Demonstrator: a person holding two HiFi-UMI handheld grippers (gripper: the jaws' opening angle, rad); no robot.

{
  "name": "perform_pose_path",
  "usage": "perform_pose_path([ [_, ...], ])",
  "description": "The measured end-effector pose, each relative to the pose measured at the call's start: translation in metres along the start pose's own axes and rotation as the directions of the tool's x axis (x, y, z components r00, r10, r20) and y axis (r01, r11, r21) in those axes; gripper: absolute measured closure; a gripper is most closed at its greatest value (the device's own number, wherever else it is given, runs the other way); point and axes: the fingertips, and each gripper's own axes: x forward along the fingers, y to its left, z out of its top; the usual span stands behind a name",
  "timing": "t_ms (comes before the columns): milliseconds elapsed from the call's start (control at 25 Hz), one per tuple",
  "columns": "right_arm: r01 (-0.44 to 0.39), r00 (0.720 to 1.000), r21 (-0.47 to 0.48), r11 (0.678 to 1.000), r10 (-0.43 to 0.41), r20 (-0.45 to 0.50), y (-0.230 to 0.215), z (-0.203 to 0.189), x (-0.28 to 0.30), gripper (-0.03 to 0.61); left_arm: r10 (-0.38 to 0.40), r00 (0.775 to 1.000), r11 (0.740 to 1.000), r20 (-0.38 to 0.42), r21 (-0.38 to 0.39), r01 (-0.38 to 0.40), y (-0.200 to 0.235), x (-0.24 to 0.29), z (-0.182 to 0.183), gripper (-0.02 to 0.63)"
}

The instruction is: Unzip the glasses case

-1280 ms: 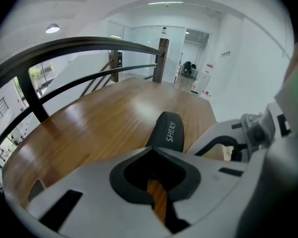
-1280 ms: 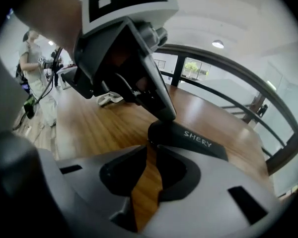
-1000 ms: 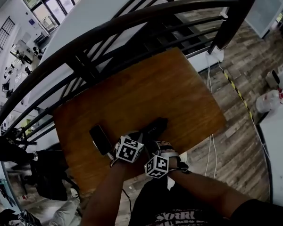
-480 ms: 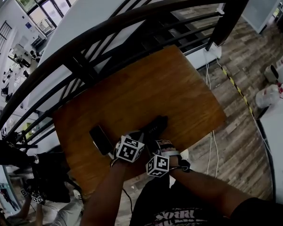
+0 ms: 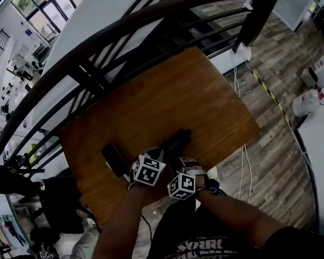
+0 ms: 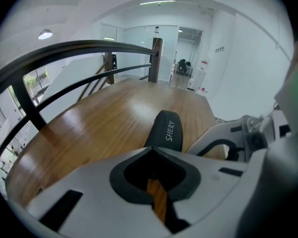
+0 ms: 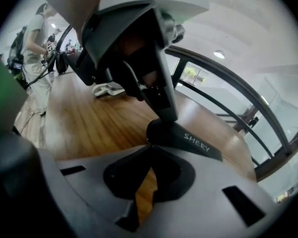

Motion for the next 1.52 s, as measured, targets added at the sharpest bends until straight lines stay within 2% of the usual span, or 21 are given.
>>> perform_pose_path([
  [160,-0.012,0.999,0.033,0.999,0.011,0.03,-0.003,0.001,-0.003,0.58,0.068,0.998,0.995,-0.01,0.078,-0.067,0.002,0.001,0.002,0.611],
  [360,-0.01,1.0,0.116,0.993,0.008,0.014,-0.011,-0.015,-0.005,0.581,0.08,0.997,0.993,0.0,0.087,-0.08,0.0,0.001,0.0,0.611],
  [440,-0.012,0.999,0.107,0.994,0.009,0.031,-0.012,-0.018,-0.006,0.581,0.066,0.998,0.996,0.006,0.067,-0.066,0.0,0.002,-0.001,0.611],
  [600,-0.018,0.995,0.007,1.0,0.018,0.097,0.001,-0.008,-0.009,0.58,0.015,1.0,0.999,0.006,0.029,-0.015,-0.006,0.001,-0.004,0.611],
  [680,-0.031,0.995,-0.017,0.999,0.033,0.099,0.005,-0.001,-0.012,0.569,-0.001,1.0,1.0,0.002,0.021,0.001,-0.007,0.001,-0.003,0.611],
  [760,-0.055,0.995,0.008,0.998,0.054,0.08,0.01,-0.001,-0.008,0.513,-0.019,1.0,1.0,0.001,0.004,0.019,-0.005,0.0,0.0,0.611],
  [840,-0.078,0.996,0.092,0.993,0.073,0.053,0.014,-0.006,-0.001,0.512,-0.034,0.999,0.999,-0.002,-0.004,0.034,-0.004,0.0,0.001,0.611],
  [1000,-0.095,0.995,0.31,0.946,0.097,0.007,0.011,-0.014,0.007,0.512,-0.041,0.999,0.999,0.001,0.014,0.041,-0.002,0.001,0.003,0.611],
  [1200,-0.112,0.992,0.42,0.901,0.127,-0.007,0.009,-0.004,0.016,0.511,-0.047,0.999,0.999,0.003,-0.016,0.047,0.003,-0.001,0.004,0.611],
  [1360,-0.103,0.992,0.568,0.816,0.127,-0.003,0.005,-0.004,0.017,0.511,-0.065,0.998,0.998,0.008,-0.013,0.065,0.002,-0.002,0.004,0.611],
  [1520,-0.097,0.992,0.612,0.785,0.127,-0.006,0.001,-0.004,0.017,0.512,-0.087,0.996,0.995,0.015,-0.052,0.087,0.002,-0.002,0.008,0.611],
])
